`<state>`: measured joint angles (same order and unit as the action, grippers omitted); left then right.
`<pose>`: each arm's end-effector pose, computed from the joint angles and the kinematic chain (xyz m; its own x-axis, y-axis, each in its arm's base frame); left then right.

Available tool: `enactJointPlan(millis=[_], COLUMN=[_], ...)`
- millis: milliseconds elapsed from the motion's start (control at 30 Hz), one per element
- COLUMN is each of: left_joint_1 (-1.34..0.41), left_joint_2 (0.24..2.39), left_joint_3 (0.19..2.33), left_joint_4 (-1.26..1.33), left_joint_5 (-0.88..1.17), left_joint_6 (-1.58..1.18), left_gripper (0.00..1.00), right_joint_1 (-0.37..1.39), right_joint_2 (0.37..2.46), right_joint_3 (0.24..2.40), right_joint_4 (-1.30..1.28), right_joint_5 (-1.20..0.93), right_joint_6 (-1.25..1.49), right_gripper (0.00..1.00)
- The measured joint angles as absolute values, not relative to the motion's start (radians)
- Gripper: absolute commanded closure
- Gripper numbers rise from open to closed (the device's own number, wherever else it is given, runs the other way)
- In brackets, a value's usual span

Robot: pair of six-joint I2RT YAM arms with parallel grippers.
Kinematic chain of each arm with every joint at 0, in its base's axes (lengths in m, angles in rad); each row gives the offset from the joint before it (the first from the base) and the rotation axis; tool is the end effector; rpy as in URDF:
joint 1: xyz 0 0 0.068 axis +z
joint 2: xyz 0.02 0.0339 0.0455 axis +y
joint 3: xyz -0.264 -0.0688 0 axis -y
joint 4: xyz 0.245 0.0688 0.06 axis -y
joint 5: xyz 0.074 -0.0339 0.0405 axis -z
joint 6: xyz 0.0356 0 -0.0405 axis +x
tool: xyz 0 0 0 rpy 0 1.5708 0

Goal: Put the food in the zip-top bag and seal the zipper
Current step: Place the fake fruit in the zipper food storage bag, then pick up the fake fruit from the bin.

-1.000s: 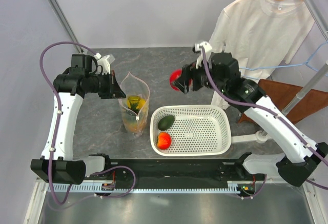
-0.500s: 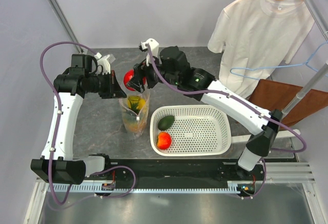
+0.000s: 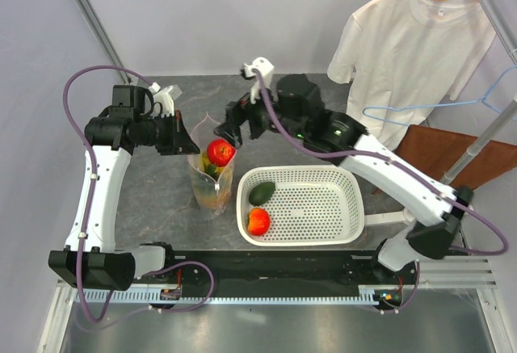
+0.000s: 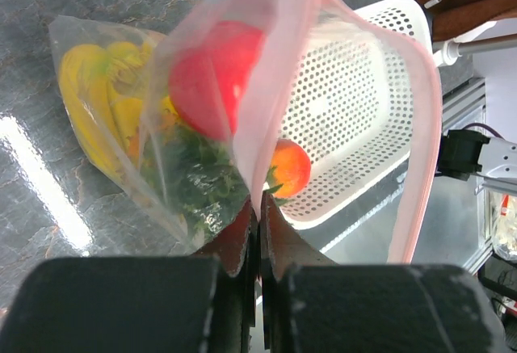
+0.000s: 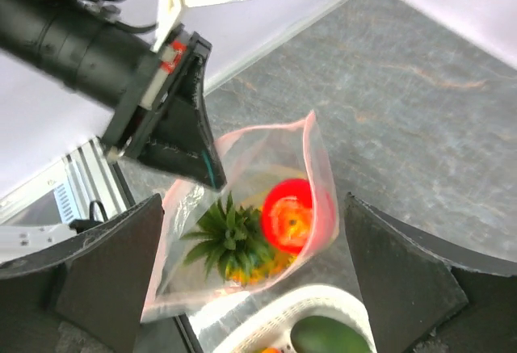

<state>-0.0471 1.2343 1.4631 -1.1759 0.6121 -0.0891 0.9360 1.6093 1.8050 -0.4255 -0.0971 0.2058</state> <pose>0.2169 -0.0307 0.3930 -0.8409 -0.0333 -0.5402 0.3001 0.8020 -0.5165 0.2139 0.2962 0.4589 -0.3074 -0.0745 -0.9487 -0.8117 0.5408 0.2206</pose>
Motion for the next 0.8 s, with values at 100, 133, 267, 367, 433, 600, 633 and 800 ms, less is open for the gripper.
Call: enactJointPlan(millis=[100, 133, 267, 367, 433, 600, 633, 800], left_joint_1=[-0.047, -0.047, -0.047, -0.047, -0.047, -0.047, -0.047, -0.047], left_joint_2=[1.234, 1.234, 1.234, 1.234, 1.234, 1.234, 1.234, 1.234], left_joint_3=[1.463, 1.463, 1.463, 1.463, 1.463, 1.463, 1.463, 1.459], left_joint_4=[-1.174, -1.174, -1.172, -1.172, -1.172, -1.171, -1.171, -1.168], left_joint_5=[0.612, 0.612, 0.612, 0.612, 0.612, 0.612, 0.612, 0.612], left_joint_6=[-0.093, -0.094, -0.097, -0.099, -0.100, -0.102, -0.104, -0.107], left_gripper=[0.98, 0.98, 0.98, 0.98, 0.98, 0.98, 0.98, 0.98], right_joint_1=[0.900, 0.878, 0.766, 0.754, 0.759, 0.780, 0.786, 0.850], right_joint_2=[1.457, 1.411, 1.224, 1.175, 1.179, 1.230, 1.244, 1.330], right_joint_3=[1.676, 1.627, 1.391, 1.222, 1.128, 0.956, 0.950, 0.950], right_joint_4=[-0.425, -0.422, -0.464, -0.504, -0.536, -0.594, -0.597, -0.545], right_joint_5=[-0.102, -0.109, -0.126, -0.180, -0.222, -0.293, -0.299, -0.340], right_joint_6=[0.214, 0.217, 0.222, 0.194, 0.173, 0.116, 0.107, 0.054], right_gripper=[0.02, 0.02, 0.04, 0.04, 0.02, 0.02, 0.02, 0.02])
